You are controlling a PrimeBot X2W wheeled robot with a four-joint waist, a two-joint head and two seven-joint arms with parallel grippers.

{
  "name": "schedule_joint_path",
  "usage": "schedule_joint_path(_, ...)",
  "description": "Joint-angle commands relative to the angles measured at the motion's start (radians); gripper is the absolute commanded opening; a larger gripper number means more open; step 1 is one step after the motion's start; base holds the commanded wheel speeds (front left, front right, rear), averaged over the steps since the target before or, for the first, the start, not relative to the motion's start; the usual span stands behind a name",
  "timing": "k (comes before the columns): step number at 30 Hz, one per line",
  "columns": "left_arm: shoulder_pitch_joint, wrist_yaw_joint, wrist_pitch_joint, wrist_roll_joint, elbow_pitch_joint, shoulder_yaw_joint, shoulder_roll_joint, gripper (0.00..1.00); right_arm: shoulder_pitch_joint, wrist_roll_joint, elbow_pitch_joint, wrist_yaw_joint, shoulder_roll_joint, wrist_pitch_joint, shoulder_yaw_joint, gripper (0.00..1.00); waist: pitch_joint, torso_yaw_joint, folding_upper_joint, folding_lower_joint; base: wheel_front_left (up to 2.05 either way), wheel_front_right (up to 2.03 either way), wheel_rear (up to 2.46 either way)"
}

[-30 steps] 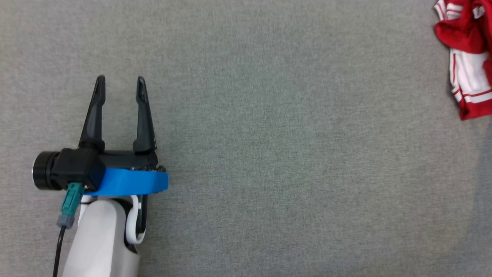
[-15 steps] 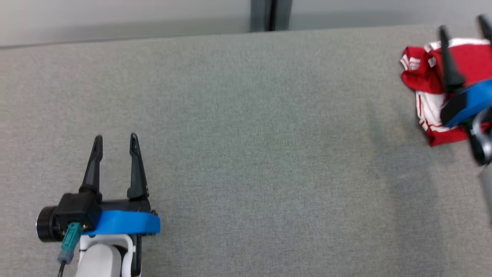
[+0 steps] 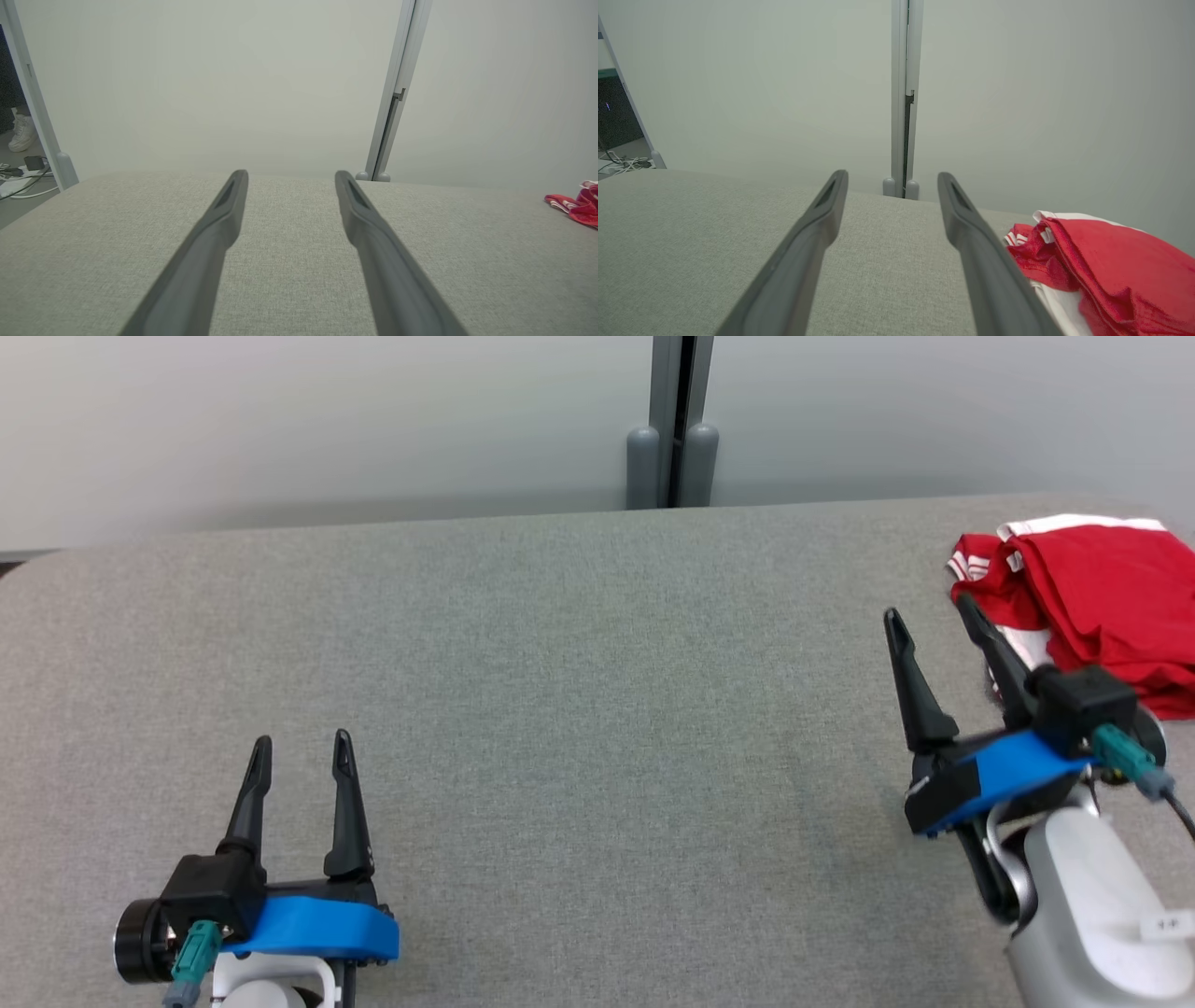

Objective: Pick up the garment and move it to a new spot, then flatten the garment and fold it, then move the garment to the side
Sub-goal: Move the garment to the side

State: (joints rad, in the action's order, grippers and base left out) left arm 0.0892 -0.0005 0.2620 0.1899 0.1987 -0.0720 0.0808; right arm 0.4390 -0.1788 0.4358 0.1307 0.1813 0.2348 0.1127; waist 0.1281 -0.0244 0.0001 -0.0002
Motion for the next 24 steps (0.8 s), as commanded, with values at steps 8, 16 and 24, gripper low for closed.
schedule_joint_path(8, -0.022, -0.007, 0.004, 0.010, 0.018, -0.004, -0.005, 1.00, -0.182, 0.040, -0.132, 0.000, -0.076, -0.033, -0.082, 1.00, -0.043, 0.005, -0.0001, 0.0002, 0.00, 0.00, 0.00)
schedule_joint_path(16, -0.036, -0.009, 0.004, 0.015, 0.031, -0.009, -0.007, 1.00, -0.309, 0.060, -0.265, 0.000, -0.114, -0.073, -0.127, 1.00, -0.065, 0.021, -0.0001, 0.0002, 0.00, 0.00, 0.00)
schedule_joint_path(24, -0.042, -0.002, 0.004, 0.019, 0.040, -0.013, -0.003, 1.00, -0.407, 0.081, -0.370, 0.000, -0.130, -0.115, -0.165, 1.00, -0.080, 0.033, -0.0001, 0.0002, 0.00, 0.00, 0.00)
